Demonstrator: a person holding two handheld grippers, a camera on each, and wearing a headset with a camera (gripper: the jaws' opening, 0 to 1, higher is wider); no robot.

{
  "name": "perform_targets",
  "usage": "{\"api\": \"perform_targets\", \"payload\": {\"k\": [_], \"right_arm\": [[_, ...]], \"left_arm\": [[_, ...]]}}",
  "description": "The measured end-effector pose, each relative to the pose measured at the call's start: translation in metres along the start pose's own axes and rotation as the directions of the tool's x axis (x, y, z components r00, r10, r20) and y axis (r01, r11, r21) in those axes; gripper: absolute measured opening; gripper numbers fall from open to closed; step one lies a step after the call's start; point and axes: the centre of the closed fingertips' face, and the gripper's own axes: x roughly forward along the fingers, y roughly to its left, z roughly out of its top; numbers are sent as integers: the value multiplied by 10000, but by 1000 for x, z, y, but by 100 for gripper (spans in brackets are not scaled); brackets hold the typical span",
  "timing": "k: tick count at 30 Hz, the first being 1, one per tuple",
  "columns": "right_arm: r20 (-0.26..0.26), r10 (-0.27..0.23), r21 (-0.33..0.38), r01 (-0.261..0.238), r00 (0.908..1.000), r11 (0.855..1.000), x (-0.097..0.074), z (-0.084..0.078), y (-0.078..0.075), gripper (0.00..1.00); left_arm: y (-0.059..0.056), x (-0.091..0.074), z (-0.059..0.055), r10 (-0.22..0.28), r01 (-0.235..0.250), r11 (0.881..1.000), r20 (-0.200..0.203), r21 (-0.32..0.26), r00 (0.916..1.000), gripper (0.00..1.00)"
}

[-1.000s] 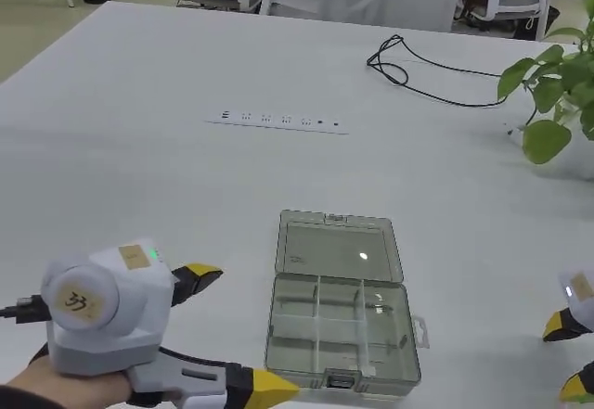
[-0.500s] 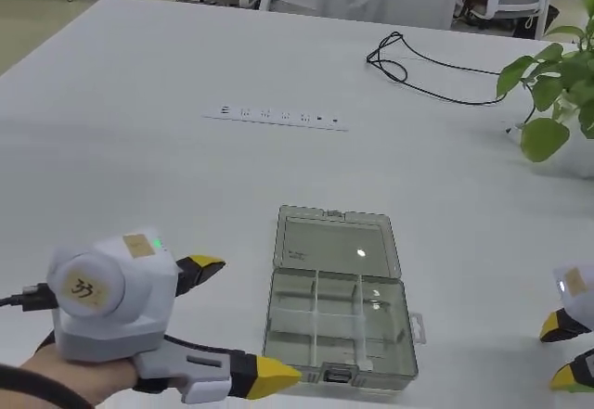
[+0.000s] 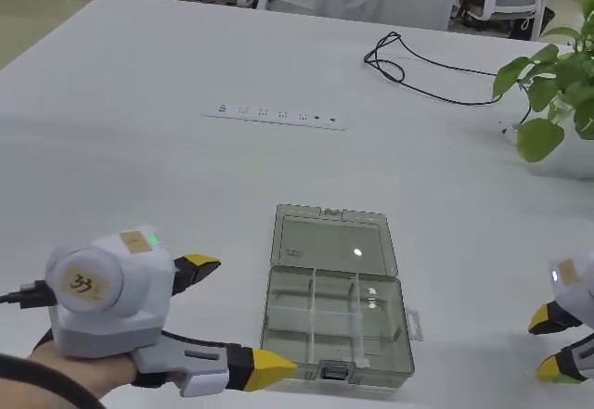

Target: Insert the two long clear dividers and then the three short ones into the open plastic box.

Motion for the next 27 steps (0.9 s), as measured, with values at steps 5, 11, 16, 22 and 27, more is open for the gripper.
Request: {"api": "perform_targets", "payload": {"k": [5, 11, 16, 22, 27], "right_arm": [[376, -338, -1, 339, 9987, 9994, -6, 19, -3, 32], [1144, -735, -18, 741, 9907, 9972, -16, 46, -9, 32], [1953, -1115, -112, 1159, 9744, 9932, -30, 82, -13, 32], [2724, -1336, -492, 1525, 9529, 9871, -40, 121, -11, 32], [3069, -1286, -772, 1593, 9430, 9842, -43, 147, -4, 32]], "left_arm": [[0, 0, 1, 50, -49, 9998, 64, -176, 10000, 95], [0, 1, 5, 57, -43, 9988, 286, -488, 9996, 93], [-1, 4, 9, 27, 7, 9969, 432, -787, 9991, 92], [-3, 13, 16, -35, 97, 9941, 572, -1079, 9984, 86], [-7, 21, 19, -201, 285, 9862, 534, -1631, 9984, 80]]}}
